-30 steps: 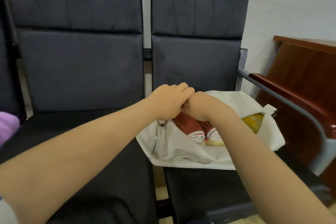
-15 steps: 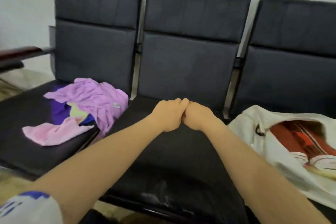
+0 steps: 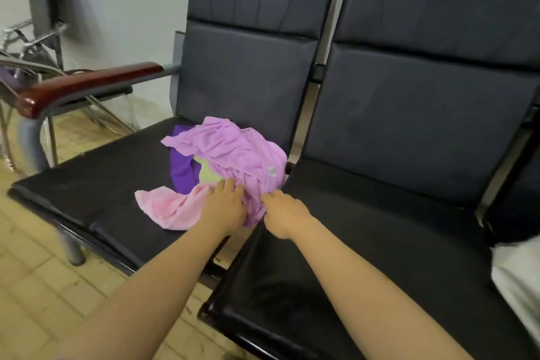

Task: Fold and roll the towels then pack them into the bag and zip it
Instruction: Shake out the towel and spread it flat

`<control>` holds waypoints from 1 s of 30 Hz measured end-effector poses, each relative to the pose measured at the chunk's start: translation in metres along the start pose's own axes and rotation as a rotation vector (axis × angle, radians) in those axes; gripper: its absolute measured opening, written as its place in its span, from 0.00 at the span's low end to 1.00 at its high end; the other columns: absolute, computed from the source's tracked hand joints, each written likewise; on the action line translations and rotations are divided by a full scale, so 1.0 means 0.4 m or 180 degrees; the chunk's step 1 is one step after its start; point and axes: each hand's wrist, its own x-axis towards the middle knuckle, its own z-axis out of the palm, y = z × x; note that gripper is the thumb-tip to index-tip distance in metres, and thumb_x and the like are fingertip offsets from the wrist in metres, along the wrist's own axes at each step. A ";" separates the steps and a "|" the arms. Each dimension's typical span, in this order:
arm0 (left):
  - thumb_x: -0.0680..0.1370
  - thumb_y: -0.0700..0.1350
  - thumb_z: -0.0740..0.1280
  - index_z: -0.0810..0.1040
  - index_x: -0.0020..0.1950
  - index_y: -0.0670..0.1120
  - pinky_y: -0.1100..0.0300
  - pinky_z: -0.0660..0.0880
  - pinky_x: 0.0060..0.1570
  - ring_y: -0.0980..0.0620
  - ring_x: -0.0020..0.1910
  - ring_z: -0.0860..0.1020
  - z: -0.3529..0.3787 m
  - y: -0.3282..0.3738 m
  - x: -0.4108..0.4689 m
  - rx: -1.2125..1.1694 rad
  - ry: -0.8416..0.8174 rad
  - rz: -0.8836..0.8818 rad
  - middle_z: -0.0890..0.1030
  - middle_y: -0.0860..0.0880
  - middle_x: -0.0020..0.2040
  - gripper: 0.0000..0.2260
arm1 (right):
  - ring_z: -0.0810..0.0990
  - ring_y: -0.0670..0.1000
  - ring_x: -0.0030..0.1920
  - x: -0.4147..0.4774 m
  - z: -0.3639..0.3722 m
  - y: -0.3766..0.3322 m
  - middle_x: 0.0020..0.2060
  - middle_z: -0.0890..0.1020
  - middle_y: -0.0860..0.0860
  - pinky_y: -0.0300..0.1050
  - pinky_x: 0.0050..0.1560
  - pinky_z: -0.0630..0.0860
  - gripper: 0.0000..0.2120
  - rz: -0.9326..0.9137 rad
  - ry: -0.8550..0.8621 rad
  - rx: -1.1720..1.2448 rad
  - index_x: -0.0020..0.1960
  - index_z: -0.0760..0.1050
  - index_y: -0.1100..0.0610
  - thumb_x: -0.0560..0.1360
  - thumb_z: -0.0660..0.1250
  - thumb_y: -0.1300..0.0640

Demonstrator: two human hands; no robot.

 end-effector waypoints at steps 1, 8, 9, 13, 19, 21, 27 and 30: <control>0.79 0.54 0.51 0.63 0.72 0.44 0.51 0.65 0.63 0.44 0.69 0.65 0.008 -0.009 0.013 0.0006 -0.0032 0.0048 0.66 0.45 0.71 0.25 | 0.73 0.60 0.58 0.024 0.001 -0.006 0.63 0.70 0.58 0.51 0.49 0.68 0.18 0.0037 0.0043 0.0003 0.67 0.65 0.57 0.78 0.59 0.58; 0.82 0.46 0.54 0.53 0.78 0.48 0.48 0.56 0.72 0.47 0.77 0.53 0.020 -0.001 0.144 -0.0404 -0.0159 0.0469 0.52 0.48 0.79 0.24 | 0.68 0.62 0.67 0.165 0.051 0.024 0.71 0.64 0.57 0.58 0.64 0.69 0.30 0.0418 0.0201 0.0664 0.77 0.52 0.50 0.78 0.61 0.55; 0.82 0.46 0.54 0.53 0.78 0.49 0.48 0.57 0.71 0.47 0.76 0.54 0.024 0.002 0.161 -0.0353 -0.0241 0.0544 0.54 0.48 0.78 0.24 | 0.64 0.63 0.70 0.176 0.061 0.034 0.73 0.61 0.58 0.60 0.69 0.65 0.33 0.0431 0.0118 0.0635 0.78 0.47 0.49 0.78 0.61 0.54; 0.81 0.50 0.53 0.61 0.74 0.48 0.48 0.65 0.62 0.46 0.67 0.65 0.051 -0.001 0.198 -0.0007 -0.0346 0.0289 0.66 0.46 0.70 0.21 | 0.42 0.62 0.77 0.206 0.084 0.067 0.78 0.47 0.56 0.65 0.73 0.41 0.35 0.0512 -0.0323 0.0702 0.79 0.41 0.44 0.80 0.58 0.56; 0.78 0.52 0.58 0.72 0.61 0.45 0.53 0.70 0.51 0.44 0.57 0.74 0.044 -0.044 0.202 -0.0432 -0.0231 -0.0166 0.75 0.45 0.58 0.16 | 0.79 0.52 0.55 0.221 0.085 0.053 0.55 0.81 0.52 0.43 0.58 0.75 0.15 0.0686 0.1335 0.2495 0.64 0.77 0.55 0.78 0.67 0.56; 0.80 0.51 0.57 0.73 0.57 0.44 0.54 0.69 0.46 0.43 0.54 0.76 0.031 -0.049 0.200 -0.0573 -0.0135 -0.0332 0.77 0.44 0.56 0.13 | 0.79 0.49 0.47 0.216 0.054 0.042 0.45 0.81 0.49 0.34 0.45 0.74 0.06 0.1053 0.1834 0.3567 0.52 0.81 0.56 0.75 0.70 0.60; 0.82 0.45 0.55 0.73 0.50 0.40 0.56 0.65 0.39 0.41 0.46 0.77 -0.009 -0.020 0.178 -0.1638 0.0348 -0.0822 0.80 0.39 0.48 0.10 | 0.77 0.53 0.42 0.134 -0.162 0.072 0.43 0.77 0.56 0.45 0.41 0.74 0.10 0.1296 0.2355 0.5846 0.41 0.74 0.56 0.77 0.58 0.66; 0.81 0.53 0.57 0.70 0.59 0.42 0.56 0.66 0.47 0.43 0.52 0.75 -0.029 0.062 0.150 -0.2476 0.0108 -0.0955 0.77 0.44 0.54 0.15 | 0.75 0.48 0.36 0.008 -0.267 0.145 0.36 0.76 0.52 0.40 0.38 0.73 0.08 0.1400 0.2758 0.6027 0.45 0.74 0.61 0.80 0.57 0.65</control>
